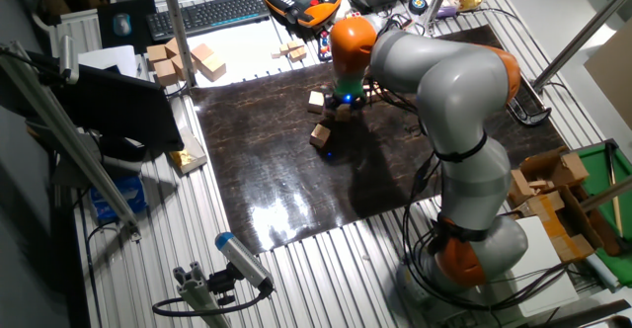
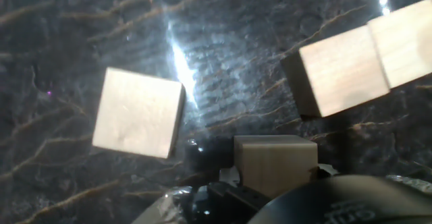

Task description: Stack the blocks into a pyramid shape

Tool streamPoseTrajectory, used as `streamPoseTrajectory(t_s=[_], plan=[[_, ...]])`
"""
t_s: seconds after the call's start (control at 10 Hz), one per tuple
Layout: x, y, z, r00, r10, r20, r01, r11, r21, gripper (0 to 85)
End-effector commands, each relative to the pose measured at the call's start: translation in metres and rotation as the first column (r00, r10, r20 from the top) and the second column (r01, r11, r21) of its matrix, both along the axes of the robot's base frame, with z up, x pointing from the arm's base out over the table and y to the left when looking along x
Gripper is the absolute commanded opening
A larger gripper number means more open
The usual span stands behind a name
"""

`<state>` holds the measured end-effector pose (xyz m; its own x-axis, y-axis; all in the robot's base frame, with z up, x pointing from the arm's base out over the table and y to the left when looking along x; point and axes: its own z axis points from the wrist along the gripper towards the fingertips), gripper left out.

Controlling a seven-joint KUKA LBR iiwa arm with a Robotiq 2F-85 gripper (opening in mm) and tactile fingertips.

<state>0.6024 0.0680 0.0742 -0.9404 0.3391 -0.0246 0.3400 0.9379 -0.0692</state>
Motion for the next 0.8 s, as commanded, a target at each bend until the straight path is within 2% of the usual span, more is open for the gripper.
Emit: streamPoseTrajectory(t_s=[0.0, 0.2, 0.4, 0.5, 0.6, 0.7], plan=[[0.0017, -0.001, 0.007, 0.999, -0.033, -0.001, 0.033, 0.999, 0.006, 0.7], [0.0059, -0.007, 0.026, 0.988, -0.153, 0.006, 0.153, 0.988, 0.019, 0.7], [0.0108, -0.018, 0.037, 0.971, -0.24, 0.012, 0.24, 0.97, 0.034, 0.7], [0.0147, -0.031, 0.042, 0.965, -0.261, 0.009, 0.261, 0.965, 0.033, 0.7], [0.0187, -0.043, 0.047, 0.958, -0.288, 0.013, 0.288, 0.958, 0.021, 0.7], [0.0224, -0.055, 0.051, 0.936, -0.351, 0.026, 0.351, 0.936, 0.026, 0.7]])
